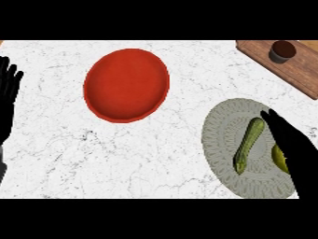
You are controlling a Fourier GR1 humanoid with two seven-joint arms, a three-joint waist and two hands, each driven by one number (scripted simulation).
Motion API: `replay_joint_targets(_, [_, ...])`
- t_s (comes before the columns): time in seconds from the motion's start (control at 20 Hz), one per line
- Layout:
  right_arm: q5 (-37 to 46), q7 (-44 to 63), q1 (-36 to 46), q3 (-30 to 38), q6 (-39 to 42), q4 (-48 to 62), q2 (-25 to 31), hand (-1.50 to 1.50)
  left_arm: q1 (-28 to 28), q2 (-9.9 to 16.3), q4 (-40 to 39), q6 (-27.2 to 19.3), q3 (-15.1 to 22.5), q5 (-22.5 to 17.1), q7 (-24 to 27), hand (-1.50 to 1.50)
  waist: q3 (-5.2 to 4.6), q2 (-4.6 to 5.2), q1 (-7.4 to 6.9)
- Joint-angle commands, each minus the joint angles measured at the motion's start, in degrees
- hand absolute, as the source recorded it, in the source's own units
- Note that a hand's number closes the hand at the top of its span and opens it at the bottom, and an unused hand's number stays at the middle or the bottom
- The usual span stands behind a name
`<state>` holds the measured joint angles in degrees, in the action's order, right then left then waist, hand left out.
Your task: Pick the squash from the placemat and place it in the bowl
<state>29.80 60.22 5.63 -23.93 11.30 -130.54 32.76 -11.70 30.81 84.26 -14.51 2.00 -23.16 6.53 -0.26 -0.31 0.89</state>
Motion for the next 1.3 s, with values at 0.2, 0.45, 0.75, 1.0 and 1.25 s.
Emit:
replay_joint_targets(0.2, [-8.6,14.0,3.3,1.7,9.5,-2.2,0.7,-1.5,-1.2,-0.3,-2.4,2.0,-1.7,0.8,0.9,0.0,0.14,0.35,-0.94])
replay_joint_targets(0.45, [-10.6,7.5,2.6,5.9,8.6,4.3,1.3,-1.5,-0.1,-1.2,2.3,2.6,-0.6,1.1,-2.5,0.0,0.25,0.25,-1.2])
replay_joint_targets(0.75, [-9.6,0.2,-1.1,8.6,8.4,9.4,1.0,-1.5,0.7,-3.3,3.3,1.4,-1.5,3.1,-1.8,0.0,0.27,0.28,-1.08])
replay_joint_targets(1.0, [-0.5,-0.6,-4.0,2.9,5.3,11.8,-4.4,-1.5,-4.7,-2.3,-3.7,4.5,-5.0,3.3,-2.3,0.0,0.26,0.35,-0.61])
replay_joint_targets(1.25, [0.2,-8.9,-6.1,8.5,6.9,16.2,-3.7,-1.5,-3.9,-4.2,-0.7,4.4,-5.1,5.1,-5.2,0.0,0.27,0.29,-0.74])
